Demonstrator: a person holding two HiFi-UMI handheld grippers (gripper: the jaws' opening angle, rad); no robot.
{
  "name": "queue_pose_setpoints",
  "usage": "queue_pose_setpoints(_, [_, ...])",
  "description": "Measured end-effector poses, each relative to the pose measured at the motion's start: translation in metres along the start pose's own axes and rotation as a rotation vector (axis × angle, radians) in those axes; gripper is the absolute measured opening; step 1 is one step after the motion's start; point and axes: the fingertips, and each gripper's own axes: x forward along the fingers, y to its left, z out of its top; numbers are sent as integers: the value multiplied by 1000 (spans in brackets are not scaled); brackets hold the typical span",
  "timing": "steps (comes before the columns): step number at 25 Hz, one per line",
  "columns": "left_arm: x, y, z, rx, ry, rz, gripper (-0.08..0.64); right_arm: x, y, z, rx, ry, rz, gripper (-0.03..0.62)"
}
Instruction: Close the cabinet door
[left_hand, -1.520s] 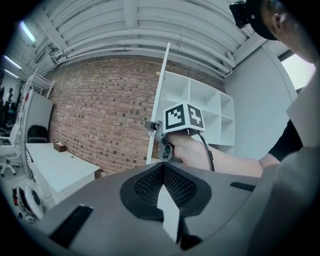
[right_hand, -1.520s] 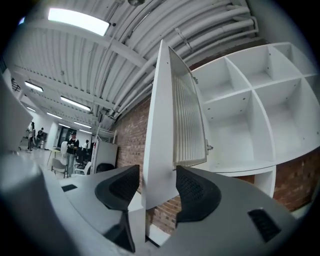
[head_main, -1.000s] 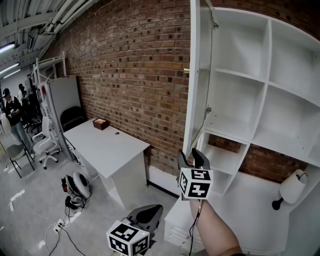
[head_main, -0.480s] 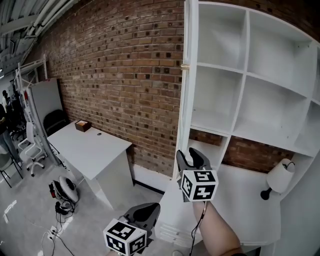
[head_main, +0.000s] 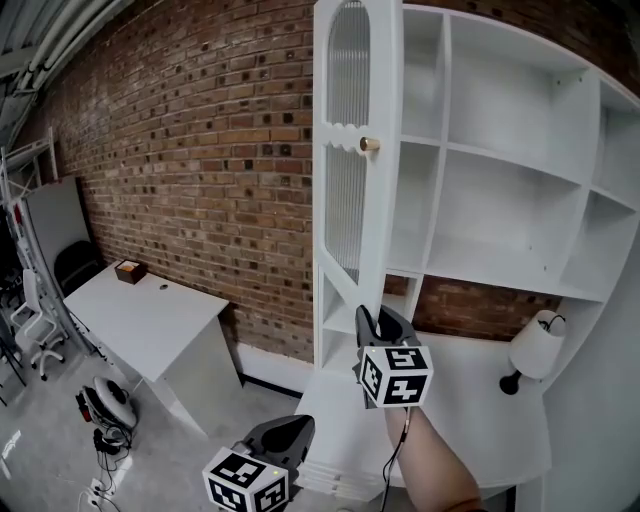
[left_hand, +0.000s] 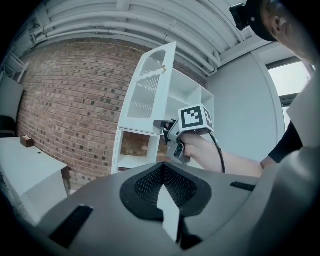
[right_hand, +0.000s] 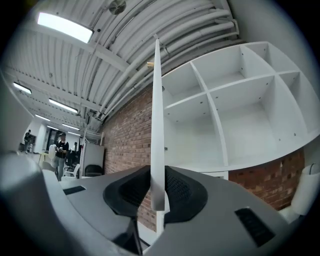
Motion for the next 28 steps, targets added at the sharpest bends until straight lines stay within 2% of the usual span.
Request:
queue_pose_setpoints(7, [34,-5,4,-4,14,-49,8,4,-48,2,13,-2,-41,104])
queue_pose_setpoints(16, [89,-14,18,13,14,-107,8,19,-96,-1,39,16,-41,137])
queue_pose_setpoints(23, [132,-27,28,15,12,-152,8,32,-125,0,25,28,-27,155])
queue_pose_setpoints(28, [159,-28,33,15,13,-166,8,41,-146,0,-15,32,-53,172])
